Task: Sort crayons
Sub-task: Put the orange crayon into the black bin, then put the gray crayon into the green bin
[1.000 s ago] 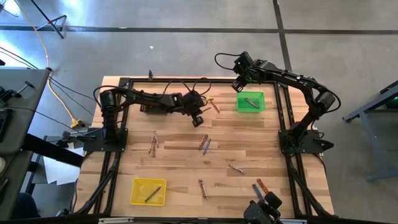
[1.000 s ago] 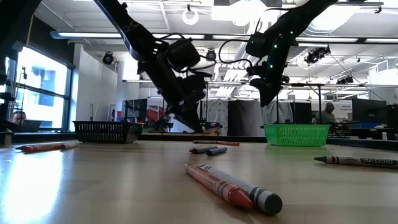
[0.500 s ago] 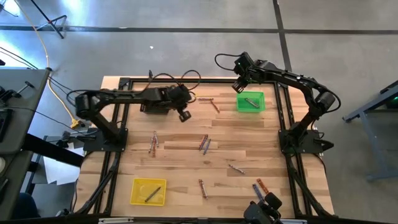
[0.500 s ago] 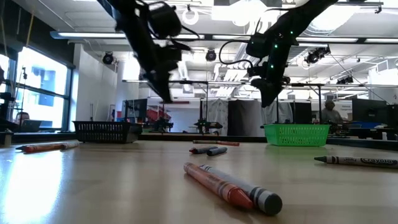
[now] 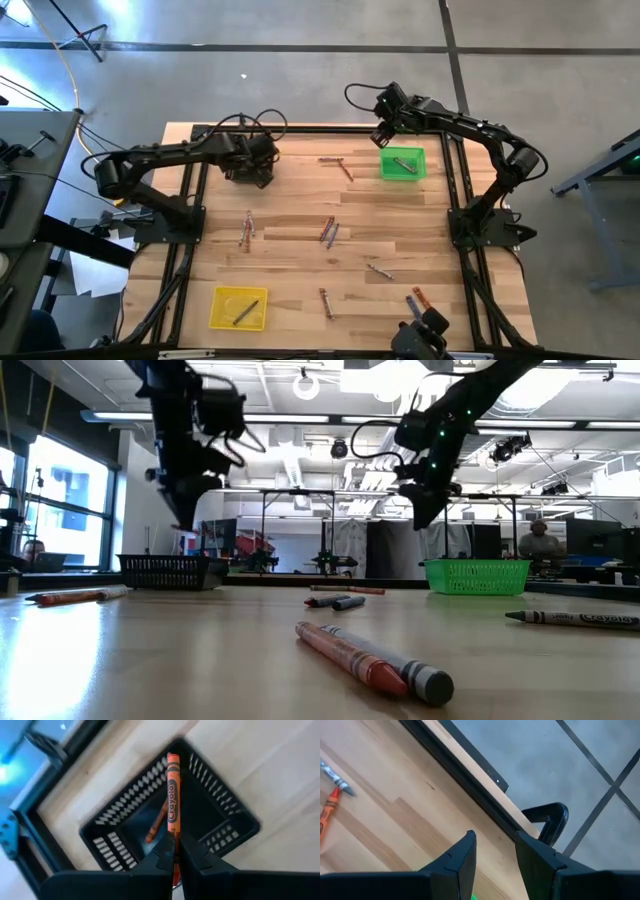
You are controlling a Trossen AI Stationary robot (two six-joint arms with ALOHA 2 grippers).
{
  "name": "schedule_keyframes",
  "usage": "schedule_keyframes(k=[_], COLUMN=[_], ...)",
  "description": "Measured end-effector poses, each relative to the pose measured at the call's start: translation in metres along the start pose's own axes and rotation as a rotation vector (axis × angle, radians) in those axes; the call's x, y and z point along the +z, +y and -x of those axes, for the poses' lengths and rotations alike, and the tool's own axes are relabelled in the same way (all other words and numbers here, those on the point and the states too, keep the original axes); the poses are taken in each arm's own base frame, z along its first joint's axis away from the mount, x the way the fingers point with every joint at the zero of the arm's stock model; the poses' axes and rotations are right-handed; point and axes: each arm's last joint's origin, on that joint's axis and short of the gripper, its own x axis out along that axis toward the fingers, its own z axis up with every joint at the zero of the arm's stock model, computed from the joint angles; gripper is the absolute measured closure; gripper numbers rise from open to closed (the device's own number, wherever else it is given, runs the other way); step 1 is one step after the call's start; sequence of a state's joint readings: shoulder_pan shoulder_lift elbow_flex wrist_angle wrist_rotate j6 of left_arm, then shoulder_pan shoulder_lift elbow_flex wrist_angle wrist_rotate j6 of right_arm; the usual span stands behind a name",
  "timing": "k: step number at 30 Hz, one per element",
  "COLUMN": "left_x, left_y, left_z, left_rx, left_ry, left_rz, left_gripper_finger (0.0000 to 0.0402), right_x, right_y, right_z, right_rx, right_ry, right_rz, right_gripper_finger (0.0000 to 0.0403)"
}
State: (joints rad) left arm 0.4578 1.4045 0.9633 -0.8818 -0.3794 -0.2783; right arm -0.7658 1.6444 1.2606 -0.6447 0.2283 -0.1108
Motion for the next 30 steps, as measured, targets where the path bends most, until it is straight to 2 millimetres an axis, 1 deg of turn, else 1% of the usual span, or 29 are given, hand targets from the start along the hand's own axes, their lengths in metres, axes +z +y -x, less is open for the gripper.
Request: schedule_keyframes(k=[3, 7, 11, 15, 19, 23, 26, 30], left_x=[-0.004, -0.006, -0.006, -0.006, -0.006, -0.006, -0.003, 0.005], left_y=[0.005, 0.012, 0.013, 0.013, 0.012, 0.012, 0.011, 0.009], left_z=[-0.013, -0.021, -0.021, -0.021, -0.021, -0.021, -0.021, -0.018], left_rx=[-0.002, -0.011, -0.011, -0.019, -0.046, -0.047, -0.059, -0.110], left_ry=[0.009, 0.029, 0.029, 0.031, 0.038, 0.036, 0.011, -0.051], left_rz=[0.035, 0.076, 0.108, 0.117, 0.143, 0.151, 0.170, 0.191], left_gripper_finger=[0.0401, 0.0401, 0.0393, 0.0366, 0.0331, 0.0303, 0.0292, 0.0289], right_x=[0.001, 0.001, 0.001, 0.001, 0.001, 0.001, 0.001, 0.002], right_y=[0.000, 0.000, 0.000, 0.000, 0.002, 0.005, 0.007, 0.010], right_z=[0.000, 0.000, 0.000, 0.000, 0.000, 0.001, 0.001, 0.002], right_rx=[0.000, 0.000, 0.000, 0.004, 0.077, 0.190, 0.242, 0.259], right_ry=[-0.006, -0.006, -0.006, -0.006, -0.015, -0.030, -0.039, -0.053], right_rz=[-0.001, 0.000, 0.004, 0.027, 0.043, 0.073, 0.082, 0.105], right_gripper_finger=[0.0272, 0.0272, 0.0272, 0.0272, 0.0272, 0.0272, 0.0272, 0.0272])
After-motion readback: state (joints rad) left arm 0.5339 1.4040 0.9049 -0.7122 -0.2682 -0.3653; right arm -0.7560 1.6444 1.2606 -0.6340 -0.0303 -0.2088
